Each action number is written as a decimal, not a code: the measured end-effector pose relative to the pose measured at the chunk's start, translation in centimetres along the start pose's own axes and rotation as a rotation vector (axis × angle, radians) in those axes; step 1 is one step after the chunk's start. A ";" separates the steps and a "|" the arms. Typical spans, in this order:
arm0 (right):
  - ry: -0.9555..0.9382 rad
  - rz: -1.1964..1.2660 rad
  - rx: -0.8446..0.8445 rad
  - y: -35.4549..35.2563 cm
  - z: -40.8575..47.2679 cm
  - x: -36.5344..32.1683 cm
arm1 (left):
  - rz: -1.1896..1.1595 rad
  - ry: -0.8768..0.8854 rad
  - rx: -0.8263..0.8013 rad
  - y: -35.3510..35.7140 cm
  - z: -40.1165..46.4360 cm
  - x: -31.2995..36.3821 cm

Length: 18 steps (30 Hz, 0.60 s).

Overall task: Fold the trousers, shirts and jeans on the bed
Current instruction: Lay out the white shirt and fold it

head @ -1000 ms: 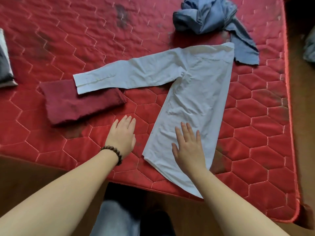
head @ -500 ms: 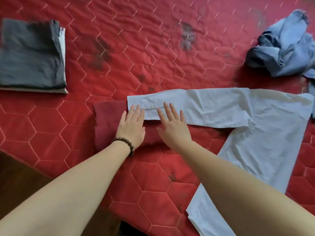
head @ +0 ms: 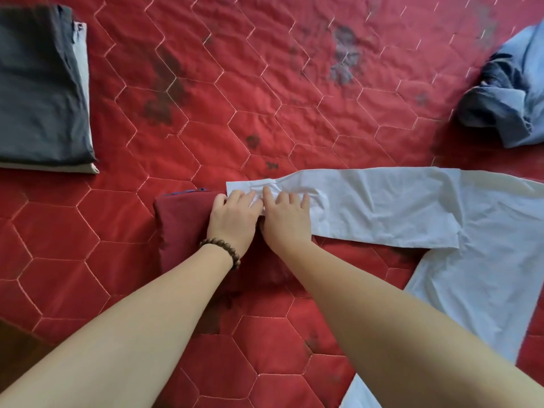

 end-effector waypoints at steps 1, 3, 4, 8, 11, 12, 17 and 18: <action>-0.007 0.041 0.022 -0.6 0.3 -0.1 | -0.034 0.004 0.065 -0.6 0.3 0.0; -0.035 0.152 0.070 -1.9 0.7 0.3 | -0.104 -0.037 0.146 -1.7 0.9 0.1; -0.033 0.202 0.095 -2.6 0.8 0.8 | -0.136 -0.087 0.143 -2.1 1.2 0.2; 0.072 0.399 0.199 -6.1 0.7 5.4 | -0.340 -0.330 0.075 -3.1 2.0 2.2; 0.179 0.514 0.300 -8.6 -0.4 10.1 | -0.425 -0.337 0.058 -3.4 2.8 6.2; 0.205 0.552 0.339 -9.4 -0.9 11.7 | -0.433 -0.319 0.036 -3.3 3.1 7.9; 0.289 0.665 0.476 -11.5 -4.8 20.7 | -0.406 -0.189 -0.065 -1.5 5.8 17.2; 0.313 0.663 0.504 -11.5 -5.7 22.8 | -0.392 -0.167 -0.086 -1.1 6.5 19.1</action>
Point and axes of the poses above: each hand's wrist, its own z-axis towards the middle knuckle, its own y-axis out of the palm, x = y × z, the point moved 5 cm from there along z, towards the middle knuckle, and after that the axes turned 7 degrees about y, right-handed, at the moved point
